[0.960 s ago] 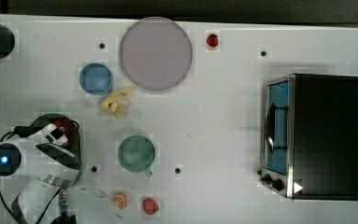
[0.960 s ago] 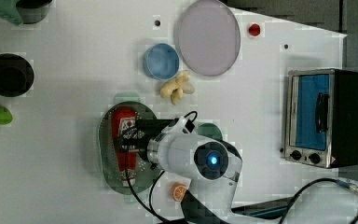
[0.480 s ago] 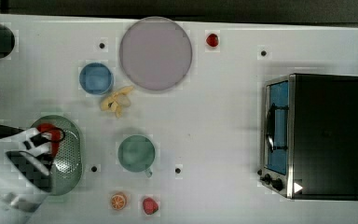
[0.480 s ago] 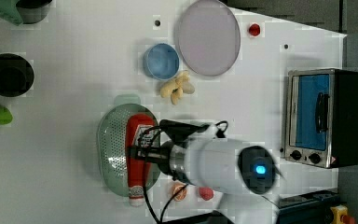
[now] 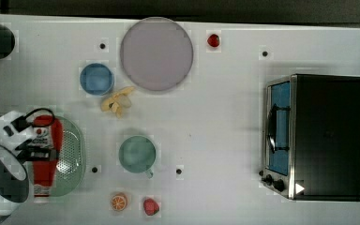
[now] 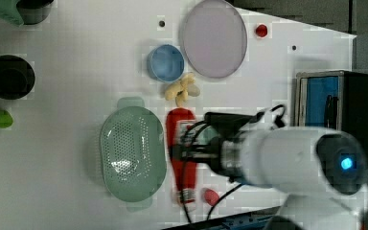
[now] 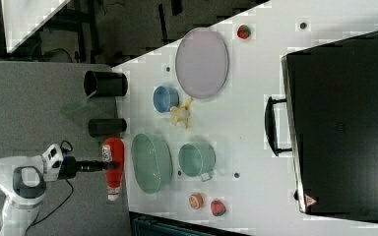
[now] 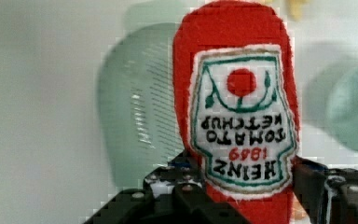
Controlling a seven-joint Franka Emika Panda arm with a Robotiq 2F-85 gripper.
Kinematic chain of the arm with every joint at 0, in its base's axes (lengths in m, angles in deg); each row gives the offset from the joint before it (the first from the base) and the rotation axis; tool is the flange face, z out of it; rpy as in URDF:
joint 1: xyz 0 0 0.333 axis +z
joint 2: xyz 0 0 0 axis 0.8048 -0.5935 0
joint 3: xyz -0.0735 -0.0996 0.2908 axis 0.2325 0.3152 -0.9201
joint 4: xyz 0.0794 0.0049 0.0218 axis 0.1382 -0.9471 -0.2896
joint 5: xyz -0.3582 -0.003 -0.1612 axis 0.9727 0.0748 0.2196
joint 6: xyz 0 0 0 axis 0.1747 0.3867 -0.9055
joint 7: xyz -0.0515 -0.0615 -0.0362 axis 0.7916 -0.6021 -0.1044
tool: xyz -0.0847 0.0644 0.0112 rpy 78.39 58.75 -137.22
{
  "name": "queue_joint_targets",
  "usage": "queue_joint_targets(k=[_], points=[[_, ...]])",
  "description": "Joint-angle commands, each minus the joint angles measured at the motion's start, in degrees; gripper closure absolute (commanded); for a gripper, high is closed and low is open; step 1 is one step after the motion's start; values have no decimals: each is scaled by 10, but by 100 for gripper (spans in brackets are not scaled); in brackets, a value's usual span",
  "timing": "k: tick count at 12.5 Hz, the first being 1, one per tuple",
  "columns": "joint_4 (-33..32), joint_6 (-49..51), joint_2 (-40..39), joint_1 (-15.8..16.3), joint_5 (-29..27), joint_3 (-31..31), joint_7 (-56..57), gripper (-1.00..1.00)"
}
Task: Pick ketchup from strainer and place it on the table
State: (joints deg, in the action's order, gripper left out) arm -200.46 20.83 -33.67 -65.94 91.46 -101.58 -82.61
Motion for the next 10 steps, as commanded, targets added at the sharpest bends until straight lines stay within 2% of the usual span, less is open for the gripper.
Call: queue_joint_targets(k=[1,5,8,10], points=[[41,36,16,-70,-13,20,117,-13],[56,36,52,-129,-13,78,223,-13],[55,35,57,-155,-13,139,323,-13],[52,35,54,-165,-13,184,352,-13]])
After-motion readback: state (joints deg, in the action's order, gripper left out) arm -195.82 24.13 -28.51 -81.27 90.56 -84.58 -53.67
